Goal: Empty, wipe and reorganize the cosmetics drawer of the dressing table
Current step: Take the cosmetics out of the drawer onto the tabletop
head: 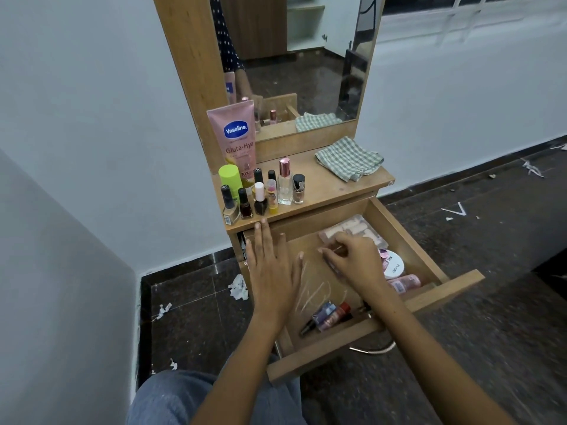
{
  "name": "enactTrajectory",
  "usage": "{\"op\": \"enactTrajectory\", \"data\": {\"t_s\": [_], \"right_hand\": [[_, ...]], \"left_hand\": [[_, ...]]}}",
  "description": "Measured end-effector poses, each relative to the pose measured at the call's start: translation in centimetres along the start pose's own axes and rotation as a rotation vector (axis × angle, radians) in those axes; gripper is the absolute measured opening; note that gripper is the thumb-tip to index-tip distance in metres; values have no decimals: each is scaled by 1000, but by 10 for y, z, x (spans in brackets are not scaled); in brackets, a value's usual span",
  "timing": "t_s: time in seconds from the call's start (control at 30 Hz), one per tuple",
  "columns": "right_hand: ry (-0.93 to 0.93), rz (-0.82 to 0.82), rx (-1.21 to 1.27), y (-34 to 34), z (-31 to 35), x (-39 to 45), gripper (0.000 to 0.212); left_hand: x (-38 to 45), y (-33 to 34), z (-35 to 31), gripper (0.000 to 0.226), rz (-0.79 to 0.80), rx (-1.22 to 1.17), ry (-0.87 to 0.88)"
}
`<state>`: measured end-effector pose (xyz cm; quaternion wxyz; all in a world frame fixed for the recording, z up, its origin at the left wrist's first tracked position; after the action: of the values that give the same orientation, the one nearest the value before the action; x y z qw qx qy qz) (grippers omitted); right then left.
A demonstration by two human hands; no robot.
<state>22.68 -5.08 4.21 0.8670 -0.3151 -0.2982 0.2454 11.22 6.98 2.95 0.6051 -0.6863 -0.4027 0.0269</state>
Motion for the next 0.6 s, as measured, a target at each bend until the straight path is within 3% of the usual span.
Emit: {"op": "enactTrajectory", "data": {"t_s": [0.1, 0.23, 0.43, 0.6], "right_hand": [[43, 96, -47, 10, -7, -10, 9], [100, 163, 0, 25, -13, -5, 8], [138, 209, 40, 34, -19, -2, 8], [159, 266, 88, 39, -20, -4, 9]], "left_hand": [[-6, 3, -18, 40, 87, 6, 202], [-21, 20, -38, 44, 409, 75, 414], [-42, 36, -42, 21, 558, 359, 459], [-42, 43, -45, 23, 626, 371, 456]]}}
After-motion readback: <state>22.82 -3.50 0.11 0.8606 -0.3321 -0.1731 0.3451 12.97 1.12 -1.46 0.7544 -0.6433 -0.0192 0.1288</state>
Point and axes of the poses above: each hand's wrist, its own x-axis towards the middle knuckle, its own y-axis out of the palm, z = x × y, the point moved 9 cm from there along x, towards the middle knuckle, and after that the axes turned 5 degrees about -y, right-handed, at the moved point
